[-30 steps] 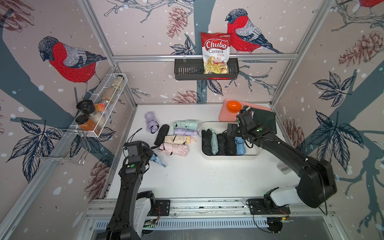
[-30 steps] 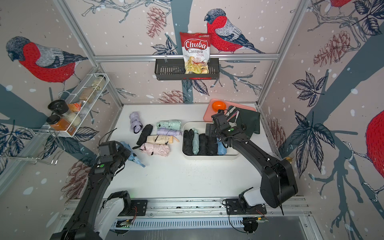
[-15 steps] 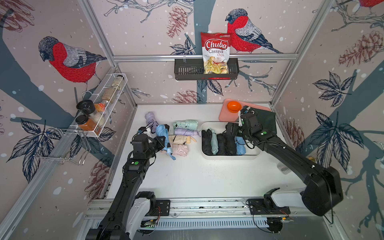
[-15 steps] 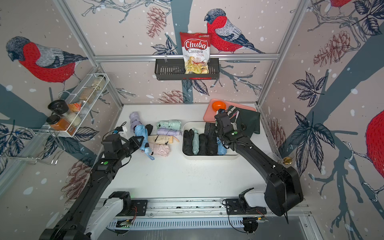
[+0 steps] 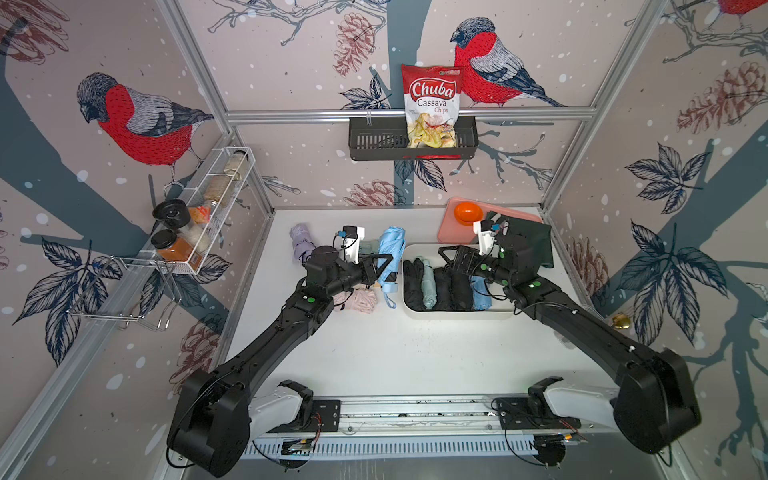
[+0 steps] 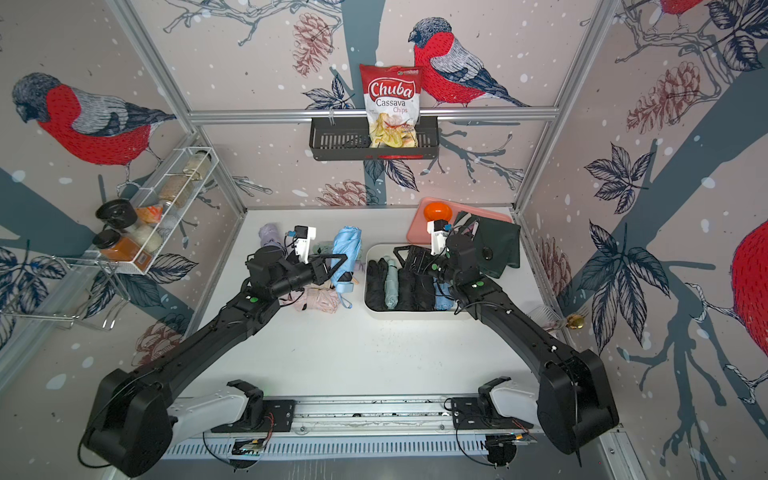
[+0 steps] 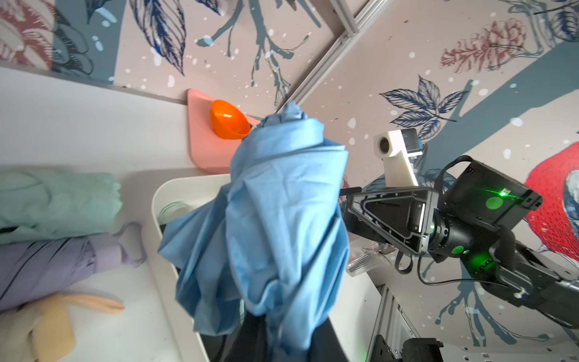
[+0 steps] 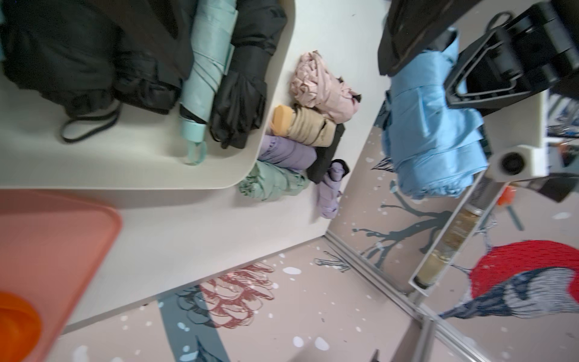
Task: Put the umbrella into the storage box
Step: Pick up the umbrella from the center of the board, then place the umbrella in the storage box.
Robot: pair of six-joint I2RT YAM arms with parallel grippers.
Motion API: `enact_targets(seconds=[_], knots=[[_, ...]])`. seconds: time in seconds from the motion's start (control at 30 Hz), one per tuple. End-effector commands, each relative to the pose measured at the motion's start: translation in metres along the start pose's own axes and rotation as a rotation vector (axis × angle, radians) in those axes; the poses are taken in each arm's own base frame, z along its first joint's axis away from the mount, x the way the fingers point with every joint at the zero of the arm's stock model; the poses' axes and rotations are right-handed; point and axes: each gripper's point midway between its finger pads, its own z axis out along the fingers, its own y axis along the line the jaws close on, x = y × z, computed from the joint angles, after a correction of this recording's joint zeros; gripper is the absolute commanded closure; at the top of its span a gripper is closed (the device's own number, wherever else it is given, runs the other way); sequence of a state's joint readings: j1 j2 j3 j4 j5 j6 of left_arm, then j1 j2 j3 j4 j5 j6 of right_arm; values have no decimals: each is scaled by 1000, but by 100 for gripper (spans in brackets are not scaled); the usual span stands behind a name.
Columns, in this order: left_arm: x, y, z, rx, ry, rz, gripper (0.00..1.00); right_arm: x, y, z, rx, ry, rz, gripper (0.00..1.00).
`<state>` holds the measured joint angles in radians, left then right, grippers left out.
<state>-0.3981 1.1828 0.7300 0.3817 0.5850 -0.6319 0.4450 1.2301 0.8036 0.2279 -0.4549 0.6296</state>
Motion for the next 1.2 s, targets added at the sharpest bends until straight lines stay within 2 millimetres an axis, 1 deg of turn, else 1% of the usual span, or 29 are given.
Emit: enact_targets(seconds=[0.0,0.17,0.2,0.3,0.43,0.5,0.6,0.7,0.73,0.8,0.83,0.93,0.97,1.0,1.07,1.13,1.17], knots=[[-26,-37,2,176,-79,50,100,-20,52,-8,-251,-80,-50,4],[-26,-49,10,281,-66,-19,100,-17,79,-8,-375,-93,-84,3],[-27,-53,12,303,-62,-27,100,-13,75,0,-375,-77,-74,3],[-24,-62,18,349,-41,-47,100,-10,81,8,-421,-64,-76,4],[-22,-72,25,389,-15,-60,100,-5,88,19,-462,-41,-75,7],[-20,-74,28,402,-6,-69,100,-4,93,22,-485,-34,-83,10],[-19,-72,33,407,7,-93,100,-4,100,23,-513,-36,-96,12],[-16,-75,36,436,24,-113,95,-4,103,26,-522,-34,-100,17],[-15,-76,36,445,29,-117,92,-4,103,26,-524,-33,-101,19],[-14,-76,39,454,40,-127,87,-4,102,28,-521,-30,-96,28],[-12,-76,40,454,45,-129,84,-4,101,30,-519,-29,-95,35],[-12,-74,42,448,50,-133,75,-6,98,33,-491,-31,-93,60],[-11,-74,42,445,53,-132,68,-6,95,34,-471,-31,-93,67],[-10,-73,43,439,55,-131,59,-8,92,35,-452,-37,-95,71],[-10,-71,43,424,56,-124,45,-10,88,35,-418,-41,-100,73],[-9,-68,44,404,55,-118,29,-11,85,35,-384,-47,-109,75],[-9,-66,44,390,54,-114,17,-13,81,35,-359,-50,-110,76]])
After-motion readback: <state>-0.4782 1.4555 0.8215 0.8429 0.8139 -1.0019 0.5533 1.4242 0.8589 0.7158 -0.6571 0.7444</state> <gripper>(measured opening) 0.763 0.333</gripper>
